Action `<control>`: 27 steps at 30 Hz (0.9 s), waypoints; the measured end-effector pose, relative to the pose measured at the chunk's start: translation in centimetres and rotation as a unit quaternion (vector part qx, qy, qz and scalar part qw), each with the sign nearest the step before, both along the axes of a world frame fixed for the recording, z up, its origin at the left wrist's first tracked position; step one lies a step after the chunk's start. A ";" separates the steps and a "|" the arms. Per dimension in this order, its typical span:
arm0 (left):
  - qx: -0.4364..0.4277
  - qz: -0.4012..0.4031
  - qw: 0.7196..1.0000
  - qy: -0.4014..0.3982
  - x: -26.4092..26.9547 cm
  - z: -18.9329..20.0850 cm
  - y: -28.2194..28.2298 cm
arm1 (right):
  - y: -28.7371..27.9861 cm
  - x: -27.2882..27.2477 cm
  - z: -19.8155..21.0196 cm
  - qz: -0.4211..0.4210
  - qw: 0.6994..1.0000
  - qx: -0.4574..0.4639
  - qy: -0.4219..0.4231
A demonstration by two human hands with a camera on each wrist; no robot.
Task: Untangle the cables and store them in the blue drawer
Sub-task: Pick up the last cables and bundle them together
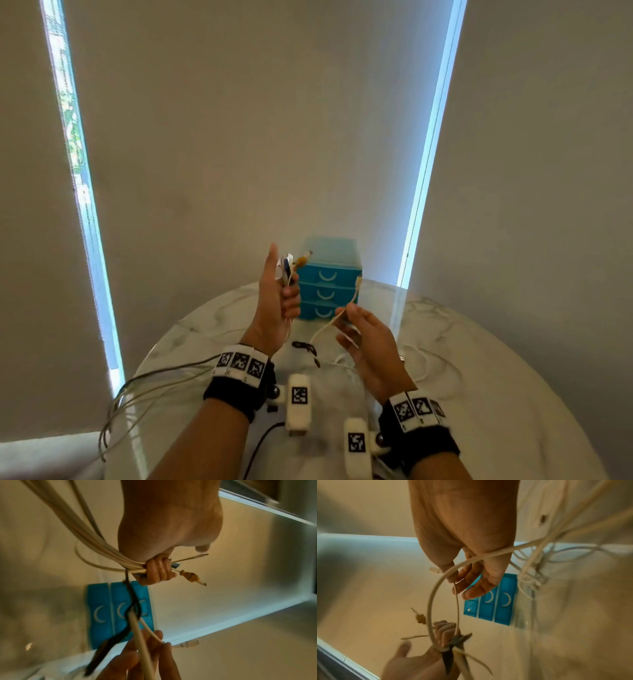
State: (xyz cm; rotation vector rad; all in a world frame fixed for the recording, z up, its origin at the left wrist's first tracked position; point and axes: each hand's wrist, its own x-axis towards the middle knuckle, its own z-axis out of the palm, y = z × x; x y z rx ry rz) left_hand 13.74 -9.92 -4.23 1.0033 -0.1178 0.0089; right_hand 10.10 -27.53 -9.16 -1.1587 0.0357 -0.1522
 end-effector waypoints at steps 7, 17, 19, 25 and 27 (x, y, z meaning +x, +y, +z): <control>-0.083 -0.067 0.990 0.094 2.4 -5.6 -1.0 | 0.5 0.4 -1.9 0.055 0.997 0.047 0.030; 0.206 -0.062 0.977 -0.008 0.1 -4.9 -2.7 | 1.2 0.2 -3.1 0.070 0.997 -0.018 0.010; 0.230 -0.011 0.973 -0.023 0.0 -5.0 -2.7 | 1.2 0.0 -3.0 0.080 0.996 -0.039 0.005; 0.081 0.099 0.992 -0.003 0.8 -4.8 -0.9 | -2.4 0.1 -0.5 -0.024 0.975 -0.212 -0.068; 0.023 0.119 0.993 0.003 0.8 -4.4 0.0 | -5.0 0.0 0.0 -0.078 0.962 -0.253 -0.067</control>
